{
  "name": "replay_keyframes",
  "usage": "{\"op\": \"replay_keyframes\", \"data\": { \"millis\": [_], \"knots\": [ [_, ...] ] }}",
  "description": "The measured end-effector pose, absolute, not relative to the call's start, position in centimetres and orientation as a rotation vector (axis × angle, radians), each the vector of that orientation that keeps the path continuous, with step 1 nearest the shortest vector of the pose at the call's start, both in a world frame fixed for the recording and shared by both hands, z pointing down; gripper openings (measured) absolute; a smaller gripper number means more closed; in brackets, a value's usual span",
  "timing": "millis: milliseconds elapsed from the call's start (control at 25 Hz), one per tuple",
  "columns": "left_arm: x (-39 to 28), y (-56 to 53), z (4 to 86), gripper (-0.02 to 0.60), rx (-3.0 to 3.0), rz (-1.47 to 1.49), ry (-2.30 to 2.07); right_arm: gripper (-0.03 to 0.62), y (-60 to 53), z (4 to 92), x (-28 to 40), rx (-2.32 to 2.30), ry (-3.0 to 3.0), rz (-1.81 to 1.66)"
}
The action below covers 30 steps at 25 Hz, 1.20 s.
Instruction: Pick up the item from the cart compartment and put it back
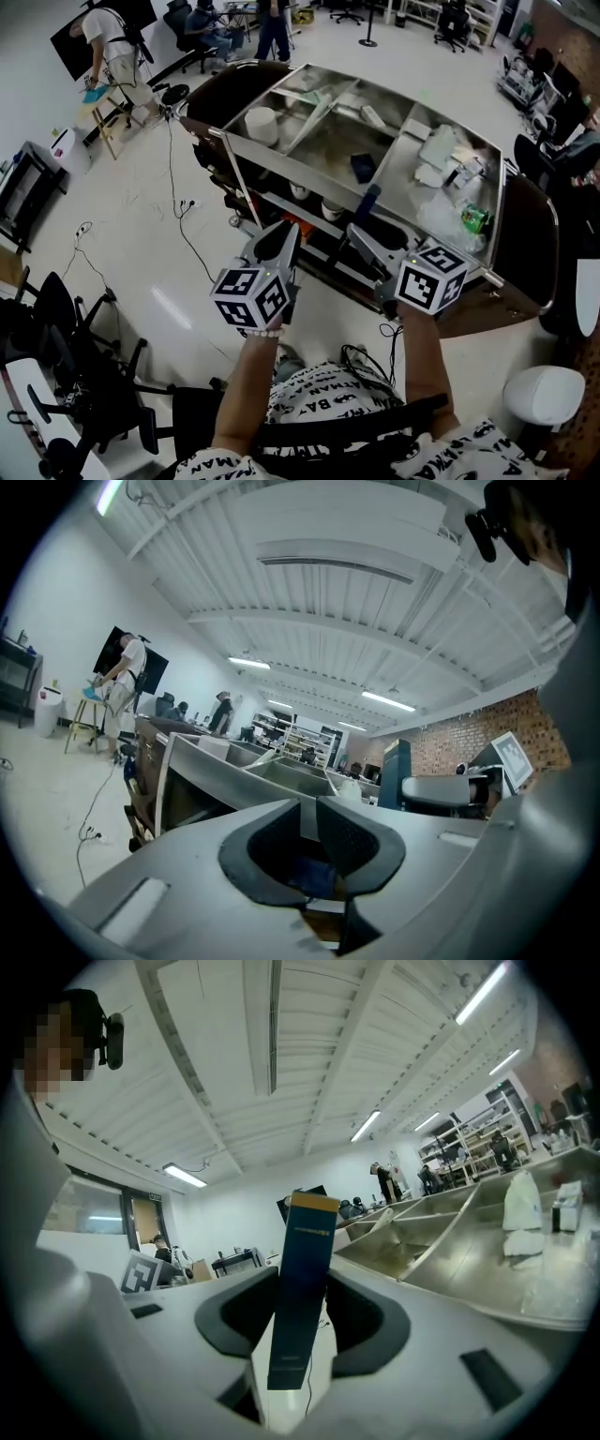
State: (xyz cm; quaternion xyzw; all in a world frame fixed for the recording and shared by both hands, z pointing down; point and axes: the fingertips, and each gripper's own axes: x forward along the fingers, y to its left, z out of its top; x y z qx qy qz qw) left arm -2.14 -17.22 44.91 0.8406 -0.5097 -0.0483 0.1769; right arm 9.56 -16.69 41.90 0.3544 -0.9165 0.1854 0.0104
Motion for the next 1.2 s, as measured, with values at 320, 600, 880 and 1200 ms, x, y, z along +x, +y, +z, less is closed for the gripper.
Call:
{"op": "replay_keyframes", "data": {
  "millis": [320,600,880,1200],
  "knots": [
    [-1.6,-17.6,44.5,0.048,2.413,-0.140,-1.420,0.173,-16.6,42.2,9.6,1.110,-2.849,0.578],
    [-1.0,-18.2,44.6,0.014,2.441,-0.116,-1.382,0.173,-16.9,41.8,9.4,1.101,-2.854,0.572],
    [-1.5,-18.6,44.2,0.011,2.433,-0.140,-1.394,0.173,-17.3,41.8,9.2,1.104,-2.845,0.560],
    [-1.3,-19.1,44.7,0.060,2.433,-0.128,-1.376,0.173,-17.7,42.4,9.3,1.112,-2.812,0.552]
  ]
}}
